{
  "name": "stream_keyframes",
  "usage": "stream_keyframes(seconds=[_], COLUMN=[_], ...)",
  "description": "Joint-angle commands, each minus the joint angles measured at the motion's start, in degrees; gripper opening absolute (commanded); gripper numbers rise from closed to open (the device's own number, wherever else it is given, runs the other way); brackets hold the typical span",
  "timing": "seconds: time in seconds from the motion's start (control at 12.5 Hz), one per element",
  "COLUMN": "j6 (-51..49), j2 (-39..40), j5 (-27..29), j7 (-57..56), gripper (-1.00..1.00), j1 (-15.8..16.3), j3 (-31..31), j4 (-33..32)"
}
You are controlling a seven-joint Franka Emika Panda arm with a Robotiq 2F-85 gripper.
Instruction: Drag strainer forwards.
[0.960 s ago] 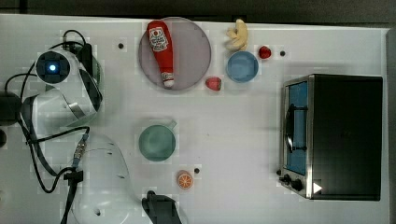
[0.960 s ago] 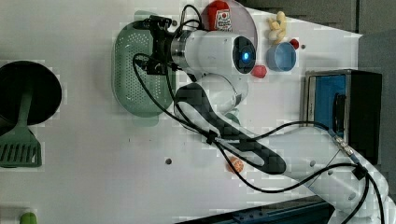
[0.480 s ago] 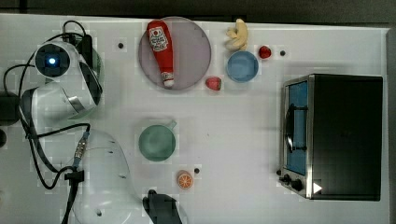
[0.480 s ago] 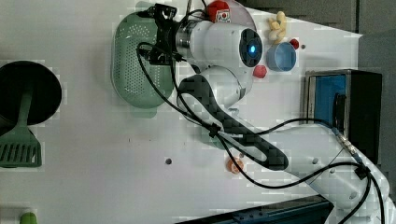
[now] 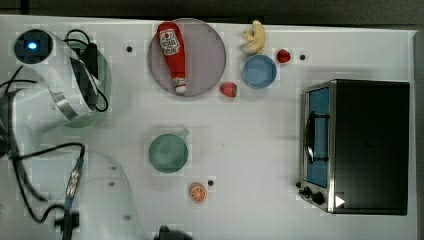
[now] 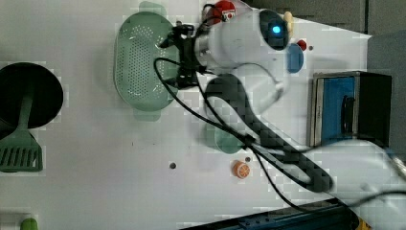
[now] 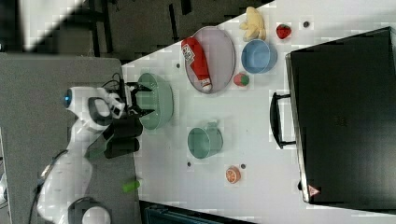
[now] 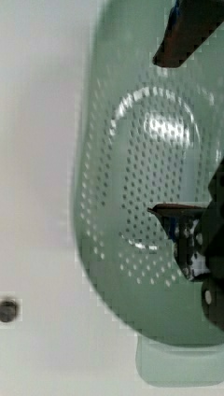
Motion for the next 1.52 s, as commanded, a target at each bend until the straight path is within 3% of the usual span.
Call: stream_keyframes(seconds=[0.08,0.56,0.8,1.2,1.52], j6=[-5.0,-5.8,-6.0,-17.3,-18.8], j2=[-12.0,-27.8,-34.7,-43.9,-46.9], j5=[-0.1,-0.2,-0.2,0.3,-0.2], j7=[-6.8,-30.8,-44.8,-62.5,-67.8], gripper=[1.00,1.00,1.00,1.00,1.00], j1=[-2.3,-7.4,-9.6,-11.0,-11.2], j3=[-1.8,-7.2,-12.1,-18.7,-20.4], j4=[-2.8,-20.3,-26.0,-27.2,-27.2])
